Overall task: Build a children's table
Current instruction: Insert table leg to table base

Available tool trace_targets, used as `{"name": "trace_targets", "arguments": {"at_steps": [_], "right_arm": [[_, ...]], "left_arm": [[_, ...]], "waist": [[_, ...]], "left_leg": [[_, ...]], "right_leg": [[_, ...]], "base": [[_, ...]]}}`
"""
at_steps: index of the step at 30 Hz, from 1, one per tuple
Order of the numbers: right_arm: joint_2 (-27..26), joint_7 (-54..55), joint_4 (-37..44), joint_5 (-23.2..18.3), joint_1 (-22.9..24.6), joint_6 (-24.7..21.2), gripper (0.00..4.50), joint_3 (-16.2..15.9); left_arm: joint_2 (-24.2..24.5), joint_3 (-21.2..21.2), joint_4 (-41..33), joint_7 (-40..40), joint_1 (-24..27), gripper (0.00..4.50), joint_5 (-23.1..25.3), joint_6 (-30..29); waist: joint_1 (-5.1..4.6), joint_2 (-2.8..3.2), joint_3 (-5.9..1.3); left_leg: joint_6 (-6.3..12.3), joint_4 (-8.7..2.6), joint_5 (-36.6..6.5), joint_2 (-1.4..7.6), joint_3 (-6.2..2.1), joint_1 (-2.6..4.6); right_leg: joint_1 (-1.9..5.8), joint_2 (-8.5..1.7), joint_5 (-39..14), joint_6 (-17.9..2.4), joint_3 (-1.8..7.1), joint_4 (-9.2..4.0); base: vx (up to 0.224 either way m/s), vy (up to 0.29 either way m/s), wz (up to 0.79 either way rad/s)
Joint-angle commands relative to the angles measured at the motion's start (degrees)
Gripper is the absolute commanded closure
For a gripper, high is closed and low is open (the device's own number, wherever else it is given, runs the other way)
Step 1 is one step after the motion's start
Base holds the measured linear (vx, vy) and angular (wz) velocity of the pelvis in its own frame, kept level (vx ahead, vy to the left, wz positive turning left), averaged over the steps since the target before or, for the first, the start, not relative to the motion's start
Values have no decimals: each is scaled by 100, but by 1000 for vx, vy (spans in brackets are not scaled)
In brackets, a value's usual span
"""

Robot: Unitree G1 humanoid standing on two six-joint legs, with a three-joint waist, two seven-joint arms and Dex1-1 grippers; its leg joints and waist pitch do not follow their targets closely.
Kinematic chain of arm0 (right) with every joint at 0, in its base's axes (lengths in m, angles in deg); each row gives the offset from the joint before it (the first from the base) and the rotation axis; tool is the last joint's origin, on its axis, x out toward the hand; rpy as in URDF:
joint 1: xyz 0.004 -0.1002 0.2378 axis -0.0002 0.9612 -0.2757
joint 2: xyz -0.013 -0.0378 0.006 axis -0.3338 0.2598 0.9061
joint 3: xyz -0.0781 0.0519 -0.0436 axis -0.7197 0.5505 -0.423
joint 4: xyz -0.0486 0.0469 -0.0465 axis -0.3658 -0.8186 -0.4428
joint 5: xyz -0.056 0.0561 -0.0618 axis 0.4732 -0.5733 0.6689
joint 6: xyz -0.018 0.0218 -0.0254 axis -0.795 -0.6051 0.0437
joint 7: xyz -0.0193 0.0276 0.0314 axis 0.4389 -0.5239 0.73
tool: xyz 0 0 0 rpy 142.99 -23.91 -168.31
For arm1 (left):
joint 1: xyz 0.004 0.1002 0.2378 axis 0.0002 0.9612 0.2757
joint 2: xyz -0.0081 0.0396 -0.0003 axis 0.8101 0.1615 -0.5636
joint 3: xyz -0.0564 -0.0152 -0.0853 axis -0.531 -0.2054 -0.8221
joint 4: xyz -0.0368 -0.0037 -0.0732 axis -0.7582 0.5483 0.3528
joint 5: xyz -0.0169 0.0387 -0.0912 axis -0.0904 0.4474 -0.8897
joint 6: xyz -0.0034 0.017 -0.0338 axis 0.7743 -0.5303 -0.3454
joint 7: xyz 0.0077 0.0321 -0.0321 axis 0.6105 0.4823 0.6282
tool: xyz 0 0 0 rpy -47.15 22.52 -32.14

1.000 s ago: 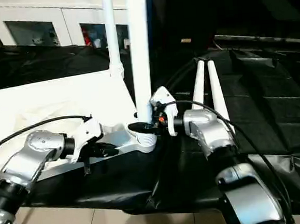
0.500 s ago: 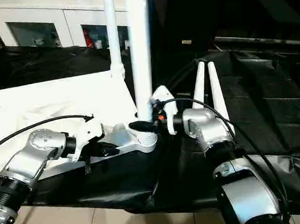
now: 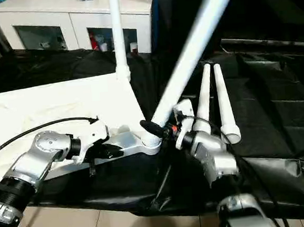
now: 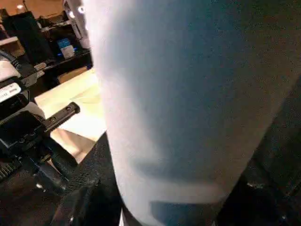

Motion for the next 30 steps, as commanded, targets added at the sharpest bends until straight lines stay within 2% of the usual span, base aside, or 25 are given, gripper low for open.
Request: {"name": "trace_targets", "arguments": {"at_steps": [1, 3, 4, 5, 7, 8, 9, 10, 11, 12, 13, 14, 15, 16, 17, 18, 19, 20, 21, 22, 24, 25, 29, 30], "right_arm": [[138, 271, -222, 410, 387, -8, 258, -104], [212, 239, -64, 573, 446, 19, 258, -283], [212, 239, -64, 573, 446, 19, 258, -283], [280, 201, 63, 699, 468, -26, 258, -422], [405, 36, 297, 867, 455, -177, 258, -686], [476, -93, 413, 919, 401, -338, 258, -846], [490, -122, 431, 927, 385, -376, 258, -878], [554, -281, 478, 969, 314, -500, 258, -1016], [591, -372, 502, 995, 273, -563, 258, -1096], [630, -455, 528, 1020, 241, -602, 258, -1184], [687, -596, 488, 1106, 156, -698, 258, -1339], [728, -711, 437, 1174, 78, -747, 258, -1464], [749, -831, 343, 1224, -29, -870, 258, -1574], [759, -908, 278, 1252, -99, -952, 258, -1640], [768, -950, 224, 1288, -144, -978, 258, -1689], [775, -967, 209, 1305, -157, -994, 258, -1715], [802, -1070, 152, 1353, -193, -1032, 258, -1808], [815, -1127, 127, 1367, -205, -1046, 258, -1848], [815, -1128, 126, 1367, -205, -1047, 258, -1849], [808, -1140, 64, 1362, -229, -1041, 258, -1859], [796, -1116, 32, 1350, -240, -1022, 258, -1849], [775, -1078, 8, 1319, -234, -987, 258, -1808], [695, -1061, -61, 1121, -229, -907, 258, -1551], [686, -1050, -70, 1101, -233, -902, 258, -1523]], "left_arm": [[110, -113, 36, 143, -224, 450, 148, 88], [131, -96, 61, 99, -245, 450, 175, 100], [131, -96, 61, 99, -245, 450, 175, 100], [140, -82, 81, 80, -258, 450, 189, 118], [155, -58, 101, 37, -272, 450, 201, 138], [171, -36, 114, 12, -273, 450, 219, 163], [174, -32, 117, 8, -273, 450, 224, 168], [181, -14, 119, 1, -266, 450, 242, 174], [184, -4, 120, -3, -262, 450, 251, 176], [185, 4, 124, -5, -258, 450, 259, 179], [179, 14, 132, 15, -248, 450, 275, 184], [174, 21, 133, 33, -239, 450, 294, 190], [165, 16, 117, 59, -225, 450, 304, 178], [159, 11, 104, 76, -216, 450, 310, 168], [150, -1, 80, 89, -201, 450, 301, 149], [148, -4, 75, 92, -197, 450, 297, 146], [147, -11, 48, 104, -171, 450, 288, 139], [149, -12, 36, 110, -156, 450, 286, 137], [149, -13, 35, 110, -155, 450, 286, 138], [160, -19, 12, 114, -123, 450, 285, 144], [167, -24, 3, 119, -109, 450, 283, 146], [171, -28, 3, 130, -104, 450, 284, 152], [167, -49, 28, 161, -117, 450, 285, 186], [166, -50, 30, 163, -118, 450, 286, 188]], "waist": [[-61, 160, -336], [-60, 139, -352], [-57, 159, -360], [-50, 176, -362], [-48, 156, -349], [-45, 175, -345], [-58, 94, -343], [-49, 74, -341], [-46, 63, -347], [-36, 99, -342], [-51, -45, -344], [-22, -21, -354], [-26, -79, -354], [-14, -16, -358], [-19, -57, -350], [-13, -44, -358], [-18, -108, -364], [-6, -78, -369], [-7, -82, -367], [-5, -137, -369], [4, -133, -369], [7, -156, -368], [4, -153, -371], [6, -131, -374]], "left_leg": [[-409, -526, -2181, 196, -93, 182], [-352, -515, -2020, 183, -94, 150], [-296, -505, -1895, 175, -87, 139], [-273, -501, -1839, 179, -85, 144], [-267, -506, -1800, 175, -82, 134], [-288, -513, -1850, 178, -83, 146], [-271, -521, -1849, 181, -74, 149], [-251, -524, -1837, 190, -71, 150], [-236, -524, -1803, 191, -79, 146], [-221, -524, -1781, 196, -75, 144], [-187, -527, -1708, 198, -59, 138], [-130, -511, -1521, 192, -57, 128], [-97, -511, -1434, 195, -50, 122], [-103, -510, -1389, 194, -57, 126], [-116, -518, -1406, 203, -47, 137], [-128, -517, -1405, 204, -51, 136], [-137, -526, -1390, 209, -44, 148], [-160, -530, -1390, 207, -51, 152], [-174, -532, -1407, 206, -48, 154], [-175, -536, -1427, 208, -46, 153], [-199, -539, -1464, 207, -44, 161], [-214, -544, -1483, 208, -44, 161], [-268, -558, -1582, 213, -51, 169], [-278, -558, -1607, 214, -54, 173]], "right_leg": [[85, -412, -713, -1269, 274, -520], [121, -409, -523, -1274, 273, -490], [122, -407, -458, -1263, 272, -489], [117, -407, -459, -1256, 270, -491], [121, -394, -530, -1196, 268, -503], [109, -402, -676, -1165, 273, -514], [114, -398, -721, -1154, 275, -528], [105, -413, -792, -1153, 284, -528], [118, -414, -794, -1156, 278, -512], [100, -411, -814, -1138, 278, -518], [116, -408, -756, -1122, 278, -528], [117, -420, -652, -1117, 279, -505], [119, -423, -607, -1113, 275, -502], [107, -417, -597, -1121, 267, -489], [99, -414, -571, -1111, 270, -506], [101, -423, -525, -1116, 271, -488], [105, -415, -407, -1103, 266, -494], [102, -410, -331, -1102, 261, -480], [100, -409, -316, -1092, 260, -483], [114, -420, -311, -1080, 264, -482], [107, -431, -389, -1058, 268, -496], [109, -429, -416, -1045, 268, -500], [106, -430, -423, -1037, 268, -504], [103, -433, -417, -1048, 269, -501]], "base": [[0, 0, 0], [0, 0, 0], [0, 0, 0], [0, 0, 0], [0, 0, 0], [0, 0, 0], [0, 0, 0], [0, 0, 0], [0, 0, 0], [0, 0, 0], [0, 0, 0], [0, 0, 0], [0, 0, 0], [0, 0, 0], [0, 0, 0], [0, 0, 0], [0, 0, 0], [0, 0, 0], [0, 0, 0], [0, 0, 0], [0, 0, 0], [0, 0, 0], [0, 0, 0], [0, 0, 0]]}}
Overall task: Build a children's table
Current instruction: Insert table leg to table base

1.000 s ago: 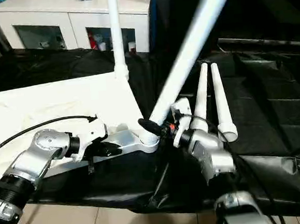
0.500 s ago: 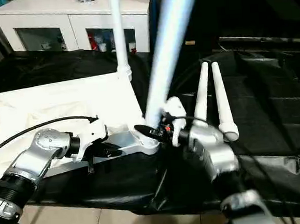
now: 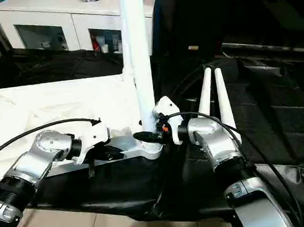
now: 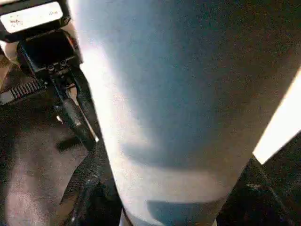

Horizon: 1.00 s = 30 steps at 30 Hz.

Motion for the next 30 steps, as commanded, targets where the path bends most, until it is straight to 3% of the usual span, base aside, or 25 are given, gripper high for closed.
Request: {"name": "trace_targets", "arguments": {"at_steps": [1, 3, 4, 5, 6, 7, 8, 10, 11, 12, 13, 17, 21, 22, 26, 27, 30], "right_arm": [[-81, -175, -534, -7, 338, -245, 258, -124], [-228, 223, -716, -327, 245, -206, 258, 390], [-237, 253, -726, -351, 241, -206, 258, 428], [-269, 361, -757, -441, 232, -208, 258, 562], [-269, 361, -757, -441, 232, -208, 258, 562], [-334, 537, -745, -626, 274, -239, 258, 806], [-399, 735, -712, -813, 365, -261, 258, 1055], [-445, 860, -699, -931, 424, -269, 258, 1226], [-478, 989, -695, -989, 507, -241, 258, 1355], [-502, 1099, -618, -968, 678, -179, 258, 1392], [-510, 1126, -576, -956, 740, -160, 258, 1388], [-572, 1376, -22, -669, 1335, 211, 259, 1145], [-518, 1537, 351, -221, 1662, 550, 259, 771], [-501, 1579, 425, -118, 1704, 606, 259, 674], [-404, 1559, 653, 127, 1750, 623, 259, 353], [-357, 1495, 699, 187, 1723, 566, 259, 227], [-266, 1294, 771, 266, 1654, 412, 259, -14]], "left_arm": [[130, -168, 5, 321, -99, 450, 163, 10], [128, -180, 7, 325, -108, 450, 166, 19], [128, -181, 7, 325, -108, 450, 166, 20], [129, -185, 12, 323, -111, 450, 166, 24], [129, -185, 12, 323, -111, 450, 166, 24], [123, -191, 26, 333, -123, 450, 167, 37], [123, -189, 52, 329, -143, 450, 173, 54], [123, -187, 71, 325, -157, 450, 177, 67], [124, -185, 85, 319, -174, 450, 177, 70], [130, -182, 123, 309, -210, 450, 184, 88], [132, -182, 132, 309, -220, 450, 186, 92], [155, -174, 221, 323, -292, 450, 231, 147], [174, -157, 276, 304, -333, 450, 249, 176], [180, -152, 288, 297, -342, 450, 256, 183], [200, -131, 289, 260, -344, 450, 271, 189], [210, -122, 291, 244, -344, 450, 277, 193], [233, -110, 288, 209, -344, 450, 277, 195]], "waist": [[-44, 75, -254], [-50, 113, -261], [-56, 91, -254], [-62, 129, -249], [-75, 113, -239], [-72, 129, -243], [-61, 200, -243], [-72, 157, -240], [-70, 171, -242], [-64, 247, -247], [-74, 206, -236], [-55, 287, -241], [-48, 288, -229], [-45, 329, -226], [-57, 332, -204], [-54, 357, -205], [-57, 345, -217]], "left_leg": [[-286, -487, -1639, 217, -70, 173], [-311, -488, -1677, 218, -72, 179], [-317, -498, -1724, 220, -73, 176], [-334, -502, -1776, 213, -82, 173], [-335, -509, -1828, 213, -74, 175], [-343, -507, -1862, 214, -79, 181], [-367, -511, -1882, 219, -89, 190], [-371, -515, -1945, 222, -78, 192], [-364, -523, -1924, 223, -84, 186], [-386, -519, -1937, 219, -97, 183], [-381, -522, -1911, 217, -84, 180], [-407, -526, -1960, 212, -97, 182], [-396, -537, -1876, 206, -100, 164], [-419, -536, -1950, 203, -96, 176], [-415, -559, -2119, 209, -113, 175], [-416, -559, -2127, 207, -116, 176], [-393, -548, -2029, 205, -106, 171]], "right_leg": [[98, -432, -384, -1079, 270, -428], [95, -434, -335, -1126, 273, -424], [99, -433, -340, -1154, 270, -429], [103, -432, -409, -1160, 265, -432], [97, -427, -477, -1154, 268, -451], [101, -433, -567, -1156, 269, -452], [89, -443, -605, -1159, 276, -452], [87, -440, -632, -1159, 280, -471], [92, -438, -607, -1159, 277, -472], [91, -442, -586, -1176, 273, -454], [90, -422, -539, -1158, 272, -475], [89, -430, -543, -1112, 277, -477], [98, -424, -543, -1021, 277, -495], [82, -420, -621, -995, 283, -513], [82, -429, -991, -936, 295, -542], [82, -428, -994, -938, 295, -541], [87, -413, -749, -972, 298, -524]], "base": [[0, 0, 0], [0, 0, 0], [0, 0, 0], [0, 0, 0], [0, 0, 0], [0, 0, 0], [0, 0, 0], [0, 0, 0], [0, 0, 0], [0, 0, 0], [0, 0, 0], [0, 0, 0], [0, 0, 0], [0, 0, 0], [0, 0, 0], [0, 0, 0], [0, 0, 0]]}}
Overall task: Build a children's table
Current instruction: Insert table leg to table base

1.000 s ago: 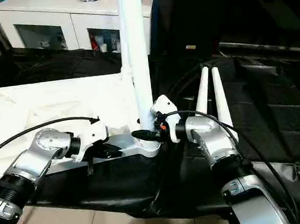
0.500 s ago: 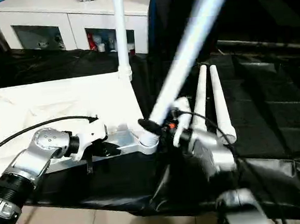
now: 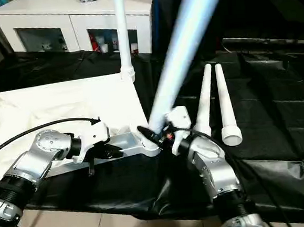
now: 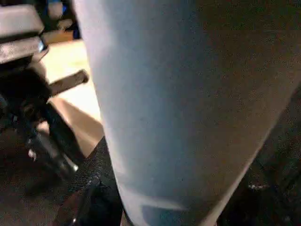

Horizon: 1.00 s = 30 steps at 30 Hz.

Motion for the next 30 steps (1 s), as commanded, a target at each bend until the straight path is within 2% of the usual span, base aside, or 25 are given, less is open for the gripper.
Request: {"name": "trace_targets", "arguments": {"at_steps": [1, 2, 3, 5, 6, 7, 8, 9, 10, 11, 16, 21, 23, 24, 25, 26, 30], "right_arm": [[215, -484, -429, 320, 263, -638, 259, -423], [239, -606, -447, 318, 231, -713, 259, -495], [255, -693, -466, 315, 203, -769, 259, -545], [298, -1095, -624, 273, 15, -973, 259, -727], [307, -1222, -724, 255, -88, -999, 259, -762], [308, -1276, -779, 243, -141, -1020, 259, -770], [318, -1428, -923, 200, -280, -1079, 259, -786], [326, -1506, -1007, 184, -352, -1076, 259, -788], [339, -1579, -1119, 186, -443, -1062, 259, -784], [350, -1678, -1259, 179, -550, -1053, 259, -767], [413, -2052, -1643, 128, -822, -1007, 259, -718], [546, -2404, -1827, 244, -815, -782, 259, -804], [568, -2433, -1849, 266, -810, -735, 259, -819], [593, -2474, -1918, 313, -813, -596, 259, -831], [593, -2474, -1918, 313, -813, -596, 259, -831], [588, -2492, -1985, 325, -814, -503, 259, -808], [551, -2467, -2144, 298, -791, -325, 259, -681]], "left_arm": [[254, -104, 64, 123, -248, 450, 226, -24], [262, -100, 49, 100, -237, 450, 220, -33], [267, -99, 36, 87, -228, 450, 215, -37], [289, -100, -47, 38, -161, 450, 184, -55], [296, -101, -79, 26, -135, 450, 174, -63], [300, -102, -92, 23, -123, 450, 172, -65], [307, -105, -124, 12, -96, 450, 164, -65], [307, -107, -133, -1, -86, 450, 156, -64], [306, -111, -148, -19, -71, 450, 146, -59], [303, -116, -162, -47, -55, 450, 129, -35], [279, -137, -175, -90, -31, 450, 102, 47], [255, -161, -116, -273, -55, 450, -13, 322], [262, -159, -123, -301, -54, 450, -21, 358], [266, -160, -131, -398, -52, 450, -65, 425], [266, -160, -131, -398, -52, 450, -65, 425], [263, -167, -147, -510, -31, 450, -130, 509], [323, -123, -112, -719, 3, 450, -147, 619]], "waist": [[-51, 95, -271], [-50, 53, -273], [-44, 72, -275], [-37, 1, -285], [-34, 14, -288], [-38, -27, -286], [-35, -1, -294], [-42, -2, -297], [-53, -33, -298], [-51, -20, -300], [-60, -41, -308], [-39, -46, -317], [-32, -36, -316], [-28, -10, -313], [-35, -29, -316], [-34, -10, -316], [-45, 2, -327]], "left_leg": [[-349, -483, -1975, 210, -108, 144], [-303, -479, -1856, 206, -110, 122], [-285, -472, -1840, 206, -100, 134], [-196, -455, -1621, 202, -92, 114], [-182, -450, -1590, 203, -87, 114], [-163, -447, -1553, 208, -76, 116], [-156, -439, -1480, 206, -78, 117], [-158, -438, -1465, 205, -78, 117], [-154, -435, -1450, 204, -70, 121], [-146, -429, -1439, 203, -67, 122], [-99, -410, -1324, 203, -56, 121], [-55, -389, -1254, 201, -44, 123], [-55, -393, -1280, 206, -46, 124], [-71, -399, -1319, 209, -51, 130], [-81, -398, -1356, 209, -48, 130], [-88, -401, -1360, 211, -52, 133], [-84, -392, -1319, 205, -54, 126]], "right_leg": [[99, -413, -612, -994, 293, -485], [124, -405, -477, -1024, 281, -460], [114, -402, -449, -1033, 283, -467], [137, -410, -294, -1075, 273, -433], [133, -412, -268, -1076, 274, -436], [128, -414, -236, -1078, 275, -441], [128, -410, -123, -1113, 268, -418], [133, -408, -78, -1123, 266, -414], [137, -407, -28, -1138, 262, -414], [137, -412, -14, -1166, 260, -409], [145, -409, 45, -1210, 253, -393], [147, -408, 120, -1212, 256, -392], [144, -411, 78, -1215, 253, -393], [137, -411, 23, -1215, 253, -398], [144, -408, 5, -1224, 254, -400], [138, -406, 28, -1233, 254, -398], [152, -394, 201, -1269, 247, -381]], "base": [[0, 0, 0], [0, 0, 0], [0, 0, 0], [0, 0, 0], [0, 0, 0], [0, 0, 0], [0, 0, 0], [0, 0, 0], [0, 0, 0], [0, 0, 0], [0, 0, 0], [0, 0, 0], [0, 0, 0], [0, 0, 0], [0, 0, 0], [0, 0, 0], [0, 0, 0]]}}
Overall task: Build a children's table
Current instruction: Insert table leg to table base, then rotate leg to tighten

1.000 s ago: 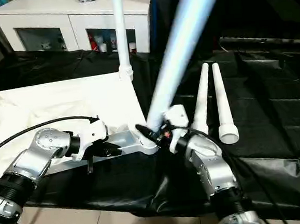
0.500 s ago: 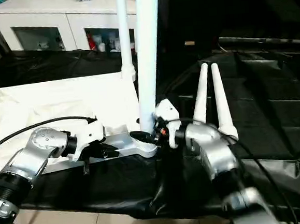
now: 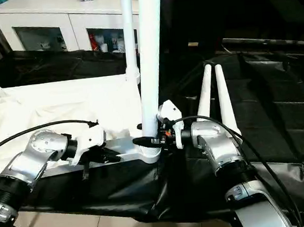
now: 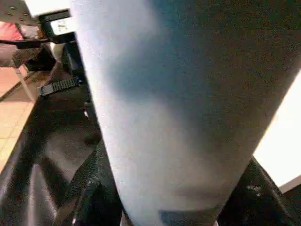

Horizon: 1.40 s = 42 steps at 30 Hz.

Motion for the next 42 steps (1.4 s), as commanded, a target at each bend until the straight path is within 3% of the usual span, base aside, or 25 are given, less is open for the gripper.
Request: {"name": "trace_targets", "arguments": {"at_steps": [1, 6, 7, 9, 10, 11, 12, 13, 14, 15, 16, 17, 18, 19, 22, 24, 26, 34, 42], "right_arm": [[93, -153, -708, 387, 430, -221, 259, -421], [-50, 309, -968, 387, 335, -50, 259, -207], [-106, 614, -1097, 429, 276, 3, 259, -131], [-191, 1242, -1327, 546, 172, 72, 259, -34], [-249, 1620, -1468, 593, 104, 68, 259, 32], [-371, 2430, -1770, 653, -49, 0, 259, 186], [-402, 2590, -1833, 645, -84, -40, 259, 227], [-530, 3134, -2060, 573, -226, -235, 259, 387], [-546, 3196, -2087, 562, -243, -261, 259, 407], [-672, 3758, -2327, 500, -390, -408, 259, 544], [-859, 4475, -2612, 466, -579, -517, 259, 655], [-1077, 5221, -2912, 444, -786, -587, 259, 746], [-1216, 5448, -3017, 378, -871, -591, 259, 810], [-1344, 5725, -3093, 293, -944, -566, 259, 905], [-1592, 6140, -3238, 162, -1077, -550, 259, 1032], [-1918, 6553, -3416, 108, -1283, -530, 259, 1124], [-2020, 6605, -3453, 110, -1358, -534, 259, 1160], [-2138, 6697, -3622, 82, -1503, -485, 259, 1483], [-2176, 6329, -3637, -31, -1728, -334, 259, 1767]], "left_arm": [[133, -123, -96, -143, -71, 450, -83, 189], [110, -193, 99, 99, -184, 450, 18, -22], [85, -212, 189, 252, -239, 450, 84, -117], [4, -285, 295, 470, -324, 450, 95, -353], [-56, -335, 342, 586, -379, 450, 77, -538], [-172, -407, 420, 821, -487, 450, 67, -899], [-199, -418, 441, 880, -514, 450, 72, -965], [-314, -467, 553, 1124, -632, 450, 91, -1168], [-328, -473, 568, 1154, -646, 450, 93, -1190], [-482, -556, 715, 1497, -784, 450, 98, -1430], [-690, -623, 954, 2020, -965, 450, 168, -1700], [-928, -685, 1241, 2622, -1162, 450, 260, -1973], [-1030, -690, 1380, 2883, -1225, 450, 309, -2054], [-1122, -703, 1511, 3106, -1273, 450, 332, -2071], [-1297, -729, 1737, 3488, -1356, 450, 362, -2102], [-1525, -807, 1935, 3884, -1437, 450, 365, -2214], [-1555, -823, 1912, 3909, -1431, 450, 363, -2271], [-1497, -802, 2083, 3878, -1480, 450, 366, -2227], [-1496, -834, 2013, 3603, -1494, 450, 305, -2113]], "waist": [[-44, 65, -299], [-61, 68, -282], [-80, 44, -259], [-114, 64, -215], [-132, 17, -201], [-185, 27, -175], [-199, 24, -160], [-208, -23, -179], [-207, -9, -185], [-215, -42, -187], [-233, -25, -175], [-266, -18, -161], [-272, -20, -155], [-245, -71, -161], [-210, -77, -181], [-183, -92, -179], [-143, -76, -188], [-142, -68, -212], [-163, -76, -177]], "left_leg": [[-89, -377, -1337, 205, -64, 132], [-124, -398, -1503, 206, -65, 138], [-157, -424, -1667, 209, -65, 146], [-298, -473, -2130, 215, -82, 187], [-322, -487, -2272, 211, -88, 202], [-473, -509, -2519, 210, -119, 246], [-493, -514, -2631, 208, -139, 245], [-493, -531, -2505, 206, -162, 184], [-505, -548, -2458, 213, -177, 181], [-497, -551, -2463, 211, -177, 176], [-524, -554, -2484, 210, -166, 183], [-648, -536, -2706, 187, -158, 263], [-659, -531, -2808, 183, -164, 283], [-589, -517, -2826, 176, -164, 281], [-461, -536, -2490, 180, -149, 232], [-429, -540, -2417, 186, -137, 239], [-429, -545, -2276, 182, -129, 216], [-394, -537, -1897, 171, -109, 170], [-438, -572, -2330, 187, -125, 201]], "right_leg": [[148, -394, 251, -1279, 245, -365], [145, -397, 63, -1320, 245, -384], [136, -401, -190, -1308, 251, -408], [98, -440, -985, -1250, 270, -470], [93, -445, -1265, -1208, 274, -502], [45, -492, -2048, -1103, 299, -546], [39, -507, -2302, -1041, 297, -584], [94, -514, -2394, -918, 293, -574], [77, -509, -2351, -867, 284, -586], [80, -492, -2286, -847, 276, -589], [54, -478, -2230, -867, 285, -576], [-23, -469, -2306, -930, 289, -589], [-39, -476, -2428, -924, 292, -612], [-39, -509, -2548, -866, 296, -655], [-5, -486, -2080, -820, 307, -643], [-8, -481, -1921, -831, 311, -627], [16, -475, -1716, -796, 317, -604], [84, -435, -873, -864, 304, -523], [42, -454, -1540, -792, 314, -594]], "base": [[0, 0, 0], [0, 0, 0], [0, 0, 0], [0, 0, 0], [0, 0, 0], [0, 0, 0], [-62, -5, -7], [-56, 4, -14], [-56, 4, -14], [0, 0, 0], [0, 0, 0], [0, 0, 0], [0, 0, 0], [0, 0, 0], [0, 0, 0], [0, 0, 0], [0, 0, 0], [0, 0, 0], [0, 0, 0]]}}
